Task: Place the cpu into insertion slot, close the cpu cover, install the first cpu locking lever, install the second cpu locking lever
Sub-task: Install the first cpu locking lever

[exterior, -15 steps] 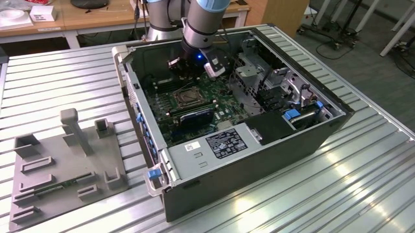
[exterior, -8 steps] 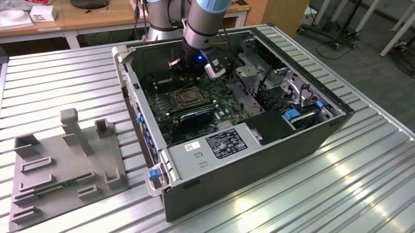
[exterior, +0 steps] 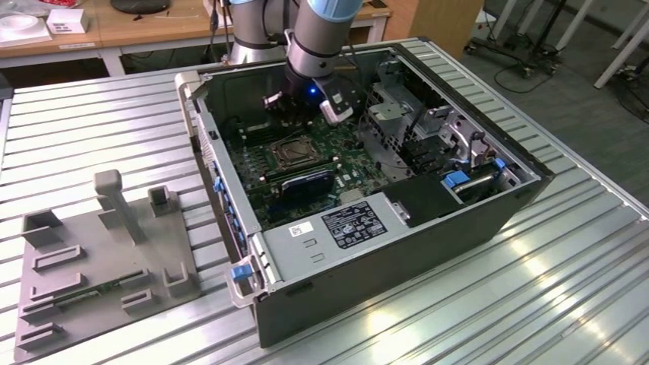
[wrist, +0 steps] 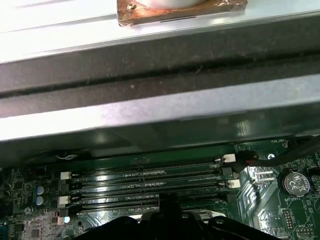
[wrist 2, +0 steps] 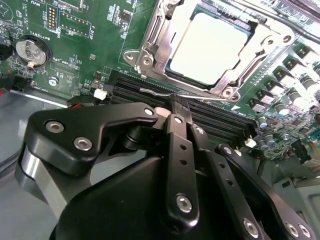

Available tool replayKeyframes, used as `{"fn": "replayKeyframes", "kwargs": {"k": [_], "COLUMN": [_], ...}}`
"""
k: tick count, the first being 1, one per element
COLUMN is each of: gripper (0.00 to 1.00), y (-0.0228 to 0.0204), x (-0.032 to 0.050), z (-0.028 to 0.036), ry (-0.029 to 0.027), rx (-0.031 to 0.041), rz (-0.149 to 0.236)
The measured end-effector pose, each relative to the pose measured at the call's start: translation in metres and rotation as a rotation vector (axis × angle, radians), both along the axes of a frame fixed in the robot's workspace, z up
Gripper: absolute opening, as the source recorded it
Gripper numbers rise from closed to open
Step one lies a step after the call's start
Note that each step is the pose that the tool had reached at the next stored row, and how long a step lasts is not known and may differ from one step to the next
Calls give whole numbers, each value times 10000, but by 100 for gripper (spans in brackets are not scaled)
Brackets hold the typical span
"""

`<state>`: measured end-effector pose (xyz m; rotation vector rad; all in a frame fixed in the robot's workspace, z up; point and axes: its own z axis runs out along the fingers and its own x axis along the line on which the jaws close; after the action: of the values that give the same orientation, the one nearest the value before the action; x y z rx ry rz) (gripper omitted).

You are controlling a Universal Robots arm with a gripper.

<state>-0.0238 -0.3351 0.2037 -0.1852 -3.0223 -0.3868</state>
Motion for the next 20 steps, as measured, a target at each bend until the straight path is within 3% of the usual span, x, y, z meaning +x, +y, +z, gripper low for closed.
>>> {"fn": "replayKeyframes", "kwargs": {"k": [6, 13, 20], "gripper": [11, 11, 11], "y": [-3, -12, -23], "x": [6, 6, 6], "z": [-43, -69, -75], "ry": [88, 150, 162], "rx": [-1, -1, -2], "rz": [-2, -2, -2]}}
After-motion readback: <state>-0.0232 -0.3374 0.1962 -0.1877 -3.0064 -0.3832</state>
